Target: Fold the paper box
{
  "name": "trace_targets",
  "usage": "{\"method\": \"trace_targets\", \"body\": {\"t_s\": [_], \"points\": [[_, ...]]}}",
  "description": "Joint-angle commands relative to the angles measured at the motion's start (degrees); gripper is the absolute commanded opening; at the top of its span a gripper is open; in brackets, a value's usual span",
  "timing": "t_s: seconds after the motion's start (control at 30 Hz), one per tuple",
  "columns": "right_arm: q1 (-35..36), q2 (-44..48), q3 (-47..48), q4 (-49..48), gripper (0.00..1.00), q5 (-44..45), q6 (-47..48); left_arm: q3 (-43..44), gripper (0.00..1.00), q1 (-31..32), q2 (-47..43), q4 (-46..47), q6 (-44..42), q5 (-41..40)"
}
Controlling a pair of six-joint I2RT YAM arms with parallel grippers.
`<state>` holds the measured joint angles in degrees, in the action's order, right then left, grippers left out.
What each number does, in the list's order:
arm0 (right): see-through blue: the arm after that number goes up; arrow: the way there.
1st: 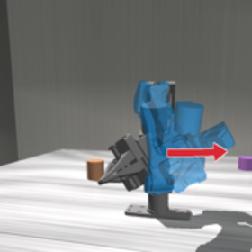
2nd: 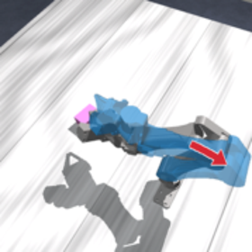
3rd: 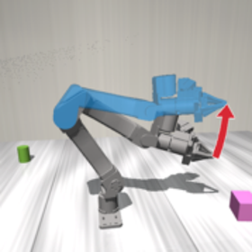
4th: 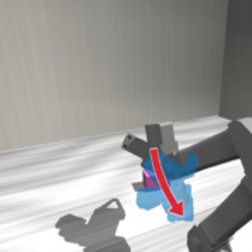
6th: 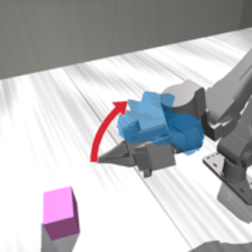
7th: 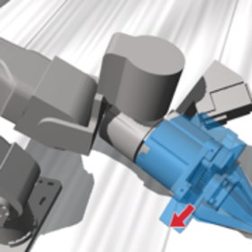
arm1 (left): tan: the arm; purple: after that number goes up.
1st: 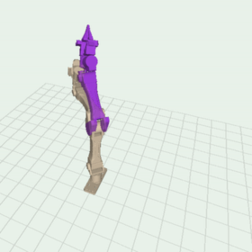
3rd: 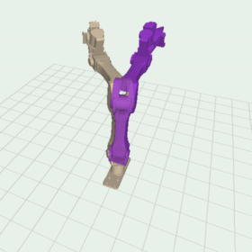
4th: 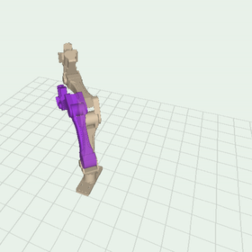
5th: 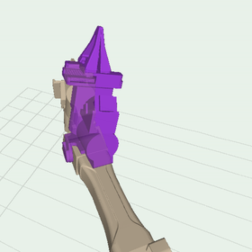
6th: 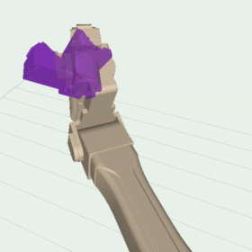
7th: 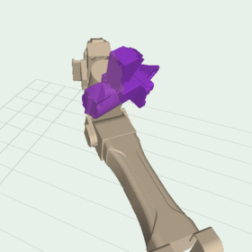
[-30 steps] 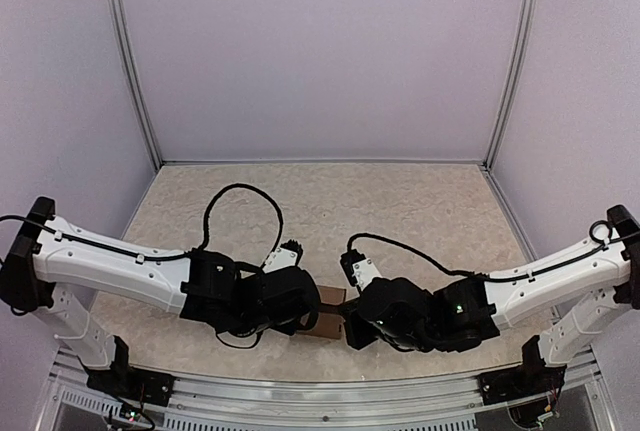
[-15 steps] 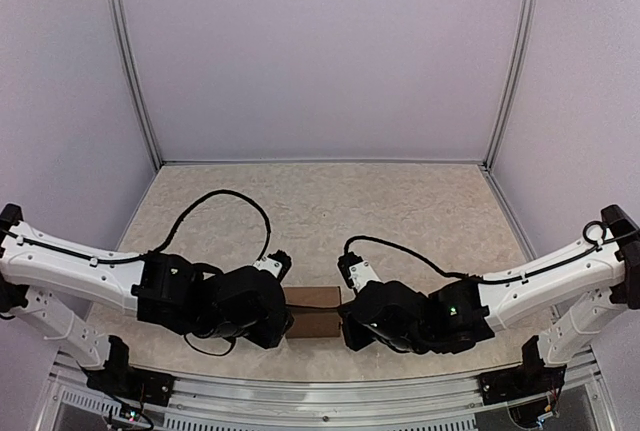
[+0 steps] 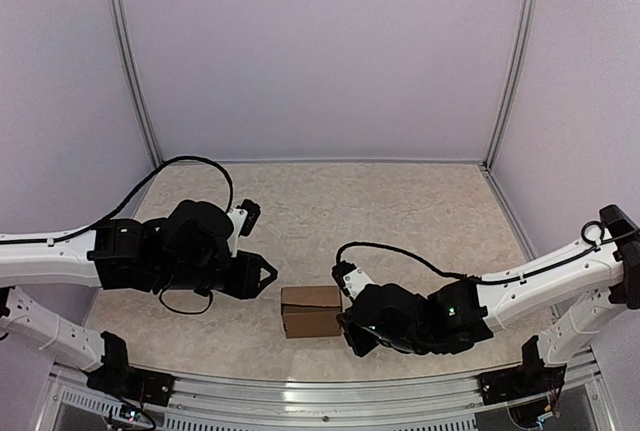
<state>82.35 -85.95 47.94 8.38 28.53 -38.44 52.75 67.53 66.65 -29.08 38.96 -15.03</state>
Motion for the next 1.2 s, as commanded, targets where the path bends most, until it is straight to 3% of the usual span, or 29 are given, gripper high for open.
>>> {"method": "trace_targets", "body": {"t_s": [0.0,0.2,0.47,0.6,1.17], "points": [[0.4,2.0,0.2,-0.7,0.24,-2.2,4.9,-2.1,0.36,-2.4,1.7,3.6,-1.2,4.4],[0.4,4.6,2.0,-0.4,0.25,-0.6,8.7,-2.7,0.17,-4.6,4.8,7.1,-1.7,8.1],[-0.4,3.8,5.8,0.8,0.09,2.7,12.5,-2.9,0.0,-5.5,8.1,10.6,-2.3,12.0],[-1.7,2.5,7.1,0.7,0.0,1.6,12.9,-3.3,0.0,-5.4,10.2,11.3,-1.9,14.0],[-5.4,-5.6,3.6,-3.2,0.0,-7.1,6.8,-6.9,0.0,-3.7,13.3,11.4,0.1,13.9]]}}
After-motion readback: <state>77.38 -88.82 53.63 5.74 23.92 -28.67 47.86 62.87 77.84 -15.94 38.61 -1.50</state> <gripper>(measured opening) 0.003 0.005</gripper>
